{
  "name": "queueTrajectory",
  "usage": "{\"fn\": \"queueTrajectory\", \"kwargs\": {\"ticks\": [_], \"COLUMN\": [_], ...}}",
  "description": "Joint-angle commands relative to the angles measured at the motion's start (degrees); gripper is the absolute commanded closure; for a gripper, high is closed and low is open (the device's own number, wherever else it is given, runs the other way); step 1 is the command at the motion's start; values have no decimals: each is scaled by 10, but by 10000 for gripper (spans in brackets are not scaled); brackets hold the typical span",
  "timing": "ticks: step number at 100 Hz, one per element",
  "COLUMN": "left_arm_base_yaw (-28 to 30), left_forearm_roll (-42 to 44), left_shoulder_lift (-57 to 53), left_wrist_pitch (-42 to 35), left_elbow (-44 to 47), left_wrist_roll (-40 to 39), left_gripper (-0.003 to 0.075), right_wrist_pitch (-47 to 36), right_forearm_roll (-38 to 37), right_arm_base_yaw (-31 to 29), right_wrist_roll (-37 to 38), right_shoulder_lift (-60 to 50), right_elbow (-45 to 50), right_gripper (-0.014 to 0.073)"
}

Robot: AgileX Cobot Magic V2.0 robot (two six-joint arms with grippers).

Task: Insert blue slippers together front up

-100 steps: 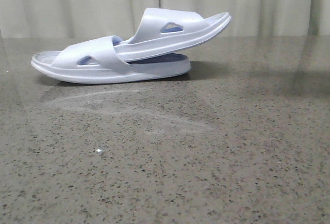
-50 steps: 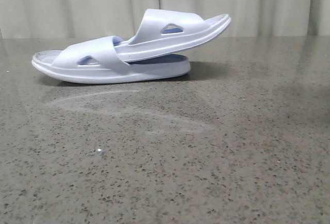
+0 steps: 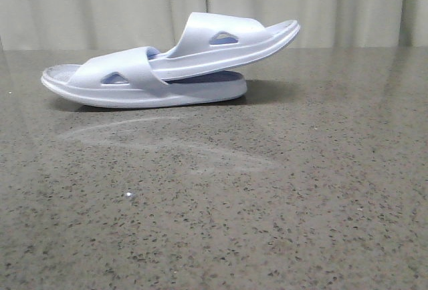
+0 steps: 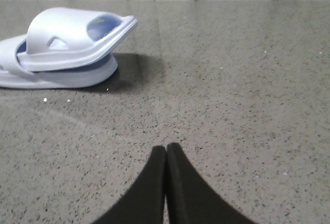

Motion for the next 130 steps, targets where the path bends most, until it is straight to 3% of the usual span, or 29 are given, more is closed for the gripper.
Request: {"fn": "queueTrajectory", "kwargs": {"ticks": [1, 15, 95, 108, 120, 130], "left_arm_base_yaw": [-5, -5, -5, -5, -4, 3], "left_forearm_roll": [-38, -43, -40, 52, 197, 296], "left_shoulder_lift": [3, 3, 3, 0, -33, -76], "left_wrist_pitch": [-49, -39, -39, -62, -139, -189], "left_elbow": [-10, -10, -5, 13, 61, 115], "left_wrist_roll": [-6, -6, -6, -26, -176, -257], "left_gripper": [705, 705, 705, 705, 705, 705], "right_wrist_pitch": [-40, 3, 3, 3, 3, 3], "right_forearm_roll": [28, 28, 28, 28, 28, 28], "right_arm_base_yaw": [1, 1, 1, 1, 1, 1], "right_wrist_roll": [1, 1, 1, 1, 1, 1], "right_shoulder_lift": [-4, -4, -4, -4, -4, -4], "right_elbow": [-10, -9, -9, -9, -9, -9], "right_gripper": [672, 672, 672, 672, 672, 672]}}
